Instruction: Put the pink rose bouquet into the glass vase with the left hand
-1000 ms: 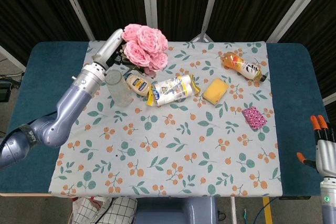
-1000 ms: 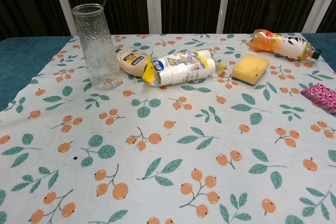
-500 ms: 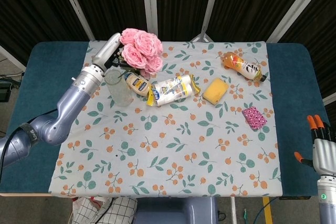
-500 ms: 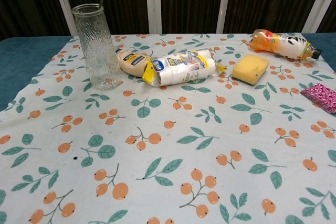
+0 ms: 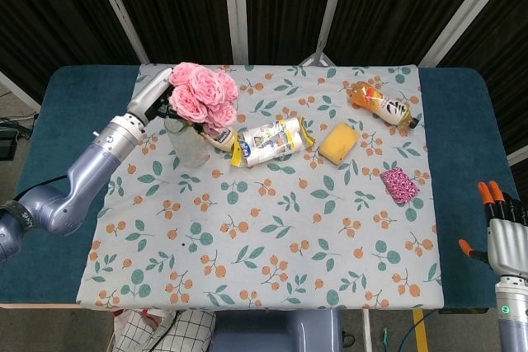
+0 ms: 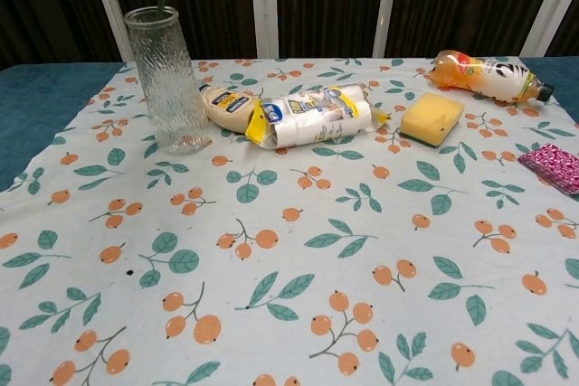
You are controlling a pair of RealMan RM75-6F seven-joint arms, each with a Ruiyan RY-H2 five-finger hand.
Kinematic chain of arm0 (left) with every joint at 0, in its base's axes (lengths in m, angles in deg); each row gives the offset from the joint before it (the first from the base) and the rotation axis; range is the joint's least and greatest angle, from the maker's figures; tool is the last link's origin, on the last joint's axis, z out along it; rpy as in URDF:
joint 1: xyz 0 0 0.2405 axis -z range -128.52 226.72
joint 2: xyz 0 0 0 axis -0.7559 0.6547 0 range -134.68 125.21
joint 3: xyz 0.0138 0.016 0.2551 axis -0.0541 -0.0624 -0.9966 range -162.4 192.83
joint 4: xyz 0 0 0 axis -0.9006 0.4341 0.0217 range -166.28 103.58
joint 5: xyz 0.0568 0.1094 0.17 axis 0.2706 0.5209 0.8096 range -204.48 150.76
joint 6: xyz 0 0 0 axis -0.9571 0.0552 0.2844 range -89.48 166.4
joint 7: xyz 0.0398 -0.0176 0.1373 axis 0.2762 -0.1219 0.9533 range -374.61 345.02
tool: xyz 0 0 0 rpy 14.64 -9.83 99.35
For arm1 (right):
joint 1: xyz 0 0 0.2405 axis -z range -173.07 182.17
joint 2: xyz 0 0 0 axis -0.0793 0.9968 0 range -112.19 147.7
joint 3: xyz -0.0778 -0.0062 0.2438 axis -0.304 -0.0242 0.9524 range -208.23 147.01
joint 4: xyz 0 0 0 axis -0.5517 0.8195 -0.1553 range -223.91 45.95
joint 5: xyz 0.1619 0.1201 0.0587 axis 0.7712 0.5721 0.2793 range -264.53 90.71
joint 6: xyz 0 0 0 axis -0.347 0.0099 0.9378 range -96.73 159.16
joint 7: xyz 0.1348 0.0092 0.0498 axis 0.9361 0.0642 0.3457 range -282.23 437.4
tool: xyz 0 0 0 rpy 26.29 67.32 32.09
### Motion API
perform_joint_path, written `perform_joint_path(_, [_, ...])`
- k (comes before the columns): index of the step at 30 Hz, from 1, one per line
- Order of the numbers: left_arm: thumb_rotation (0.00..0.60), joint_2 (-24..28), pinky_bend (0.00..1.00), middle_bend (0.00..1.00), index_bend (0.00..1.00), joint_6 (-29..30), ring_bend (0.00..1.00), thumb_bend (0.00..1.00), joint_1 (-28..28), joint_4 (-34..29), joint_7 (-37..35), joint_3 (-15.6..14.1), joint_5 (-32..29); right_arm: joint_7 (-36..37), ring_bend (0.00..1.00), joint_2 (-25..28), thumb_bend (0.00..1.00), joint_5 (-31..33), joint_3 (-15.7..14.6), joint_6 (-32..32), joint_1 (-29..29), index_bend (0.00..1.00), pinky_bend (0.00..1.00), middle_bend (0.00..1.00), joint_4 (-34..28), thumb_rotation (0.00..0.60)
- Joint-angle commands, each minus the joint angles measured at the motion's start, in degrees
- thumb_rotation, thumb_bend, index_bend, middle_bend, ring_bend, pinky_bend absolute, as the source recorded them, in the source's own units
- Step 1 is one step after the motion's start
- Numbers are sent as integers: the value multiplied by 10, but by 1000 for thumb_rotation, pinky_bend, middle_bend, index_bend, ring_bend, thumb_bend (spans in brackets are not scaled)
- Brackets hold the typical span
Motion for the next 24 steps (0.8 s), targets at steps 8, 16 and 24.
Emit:
perform_joint_path(8, [600, 11, 232, 235, 338, 16, 96, 361, -33, 21, -135, -29, 101, -2, 35, -2, 213, -3, -3, -1, -1, 17, 76, 0, -2, 600])
perform_joint_path(16, [600, 38, 146, 83, 130, -1, 0, 314, -26, 50, -141, -71, 140, 2, 35, 0, 214, -7, -5, -3, -1, 17, 76, 0, -5, 600])
perform_joint_path(24, [600, 79, 146, 82, 114, 48, 0, 270, -60, 2, -12, -84, 67, 6, 35, 1, 214, -14, -10, -6, -2, 17, 76, 0, -9, 600])
